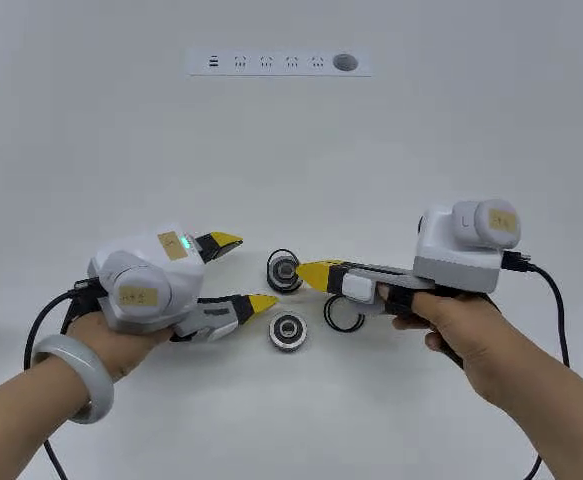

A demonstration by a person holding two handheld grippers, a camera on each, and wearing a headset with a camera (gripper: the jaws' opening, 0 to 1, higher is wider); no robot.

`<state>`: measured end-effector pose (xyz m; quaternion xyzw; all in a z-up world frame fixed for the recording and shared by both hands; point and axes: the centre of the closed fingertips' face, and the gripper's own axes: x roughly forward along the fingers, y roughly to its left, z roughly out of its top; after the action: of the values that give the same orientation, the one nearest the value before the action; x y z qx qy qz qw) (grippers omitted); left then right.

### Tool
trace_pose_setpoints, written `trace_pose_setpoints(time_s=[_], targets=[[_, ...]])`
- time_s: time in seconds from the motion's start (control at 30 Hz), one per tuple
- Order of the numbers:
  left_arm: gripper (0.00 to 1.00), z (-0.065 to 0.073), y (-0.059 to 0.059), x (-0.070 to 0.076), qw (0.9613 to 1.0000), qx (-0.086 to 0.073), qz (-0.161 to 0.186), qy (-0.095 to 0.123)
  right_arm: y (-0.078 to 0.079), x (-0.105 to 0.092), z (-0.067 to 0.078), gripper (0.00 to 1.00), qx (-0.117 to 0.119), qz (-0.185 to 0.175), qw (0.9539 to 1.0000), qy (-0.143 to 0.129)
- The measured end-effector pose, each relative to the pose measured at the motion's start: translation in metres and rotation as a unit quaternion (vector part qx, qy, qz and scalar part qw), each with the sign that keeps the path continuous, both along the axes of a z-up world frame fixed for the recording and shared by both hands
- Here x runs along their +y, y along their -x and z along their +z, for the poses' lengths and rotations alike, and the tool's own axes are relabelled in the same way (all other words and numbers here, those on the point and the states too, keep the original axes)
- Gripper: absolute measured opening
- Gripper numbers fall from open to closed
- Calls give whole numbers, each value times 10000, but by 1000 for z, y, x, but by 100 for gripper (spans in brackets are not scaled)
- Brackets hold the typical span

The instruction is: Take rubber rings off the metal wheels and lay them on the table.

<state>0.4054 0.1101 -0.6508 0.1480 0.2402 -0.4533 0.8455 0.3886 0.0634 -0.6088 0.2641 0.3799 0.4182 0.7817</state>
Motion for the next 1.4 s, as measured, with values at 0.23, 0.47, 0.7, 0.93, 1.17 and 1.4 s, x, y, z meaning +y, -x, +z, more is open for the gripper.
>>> trace_pose_setpoints(time_s=[0.23,0.47,0.7,0.93,1.17,1.4], targets=[[52,0,1,2,10000,29,70,14,12,-22,-1,2,81,-225,9997,9],[51,2,3,-1,10000,50,57,27,23,-43,-13,2,240,-415,9987,160],[51,2,4,-3,10000,75,50,36,27,-54,-27,2,295,-414,9976,469],[49,4,3,-4,9999,72,44,80,31,-56,-37,2,-1,-104,9954,953],[46,6,2,-8,9999,91,27,118,31,-58,-41,11,-336,170,9910,1281],[43,8,2,-15,9998,101,-60,147,30,-62,-42,19,-707,378,9838,1604]])
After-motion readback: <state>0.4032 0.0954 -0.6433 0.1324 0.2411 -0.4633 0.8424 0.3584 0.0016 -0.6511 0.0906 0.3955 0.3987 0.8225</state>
